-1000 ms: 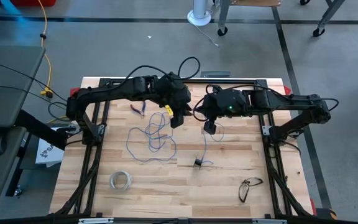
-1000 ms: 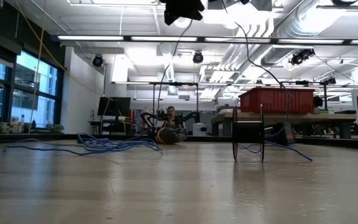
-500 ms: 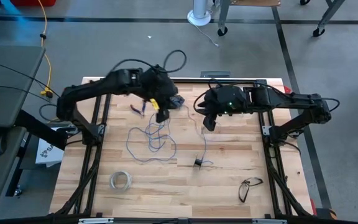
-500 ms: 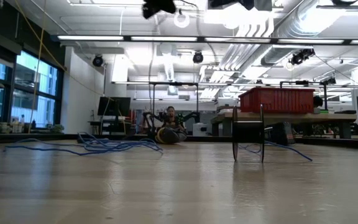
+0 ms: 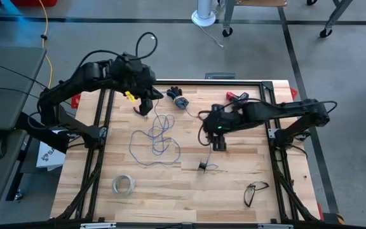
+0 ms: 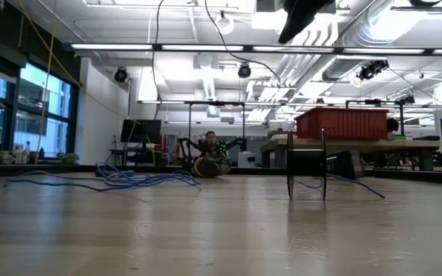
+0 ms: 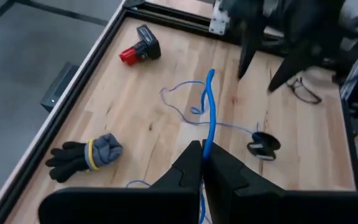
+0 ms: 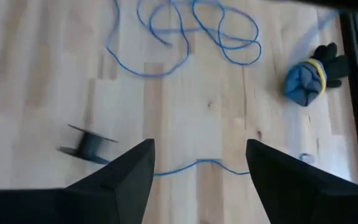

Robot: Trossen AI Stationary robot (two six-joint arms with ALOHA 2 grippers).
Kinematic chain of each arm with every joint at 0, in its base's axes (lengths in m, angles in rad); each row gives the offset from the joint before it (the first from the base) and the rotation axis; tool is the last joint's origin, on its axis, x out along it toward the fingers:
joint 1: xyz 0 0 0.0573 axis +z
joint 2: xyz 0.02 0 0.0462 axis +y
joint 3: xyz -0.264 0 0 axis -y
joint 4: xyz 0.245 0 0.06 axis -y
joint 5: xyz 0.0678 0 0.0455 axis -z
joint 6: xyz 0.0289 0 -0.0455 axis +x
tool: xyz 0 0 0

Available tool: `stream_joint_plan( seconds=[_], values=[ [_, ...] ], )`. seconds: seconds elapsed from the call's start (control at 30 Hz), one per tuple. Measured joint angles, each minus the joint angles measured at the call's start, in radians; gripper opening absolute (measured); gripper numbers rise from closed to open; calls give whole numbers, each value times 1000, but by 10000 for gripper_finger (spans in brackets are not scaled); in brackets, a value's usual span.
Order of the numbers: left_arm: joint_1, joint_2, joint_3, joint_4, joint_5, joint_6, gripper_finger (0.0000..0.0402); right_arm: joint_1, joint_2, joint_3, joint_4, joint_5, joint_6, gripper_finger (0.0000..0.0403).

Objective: Coil cords
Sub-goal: Uncoil the blue wire from the black spool

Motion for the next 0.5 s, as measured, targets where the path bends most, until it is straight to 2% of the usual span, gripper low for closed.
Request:
stream_joint_plan(
  seconds=[0.17,0.23,0.43,0.5],
  values=[
    [0,-10,0,0,2,-29,0,-14,92,-1,38,135,-93,247],
    [-8,-10,0,-4,3,-34,0,-24,105,-1,80,158,-103,247],
    [-5,-10,0,-30,2,-29,0,-18,59,36,89,164,-103,247],
    [0,-10,0,-30,1,-29,0,-13,30,42,90,203,-92,247]
  ],
)
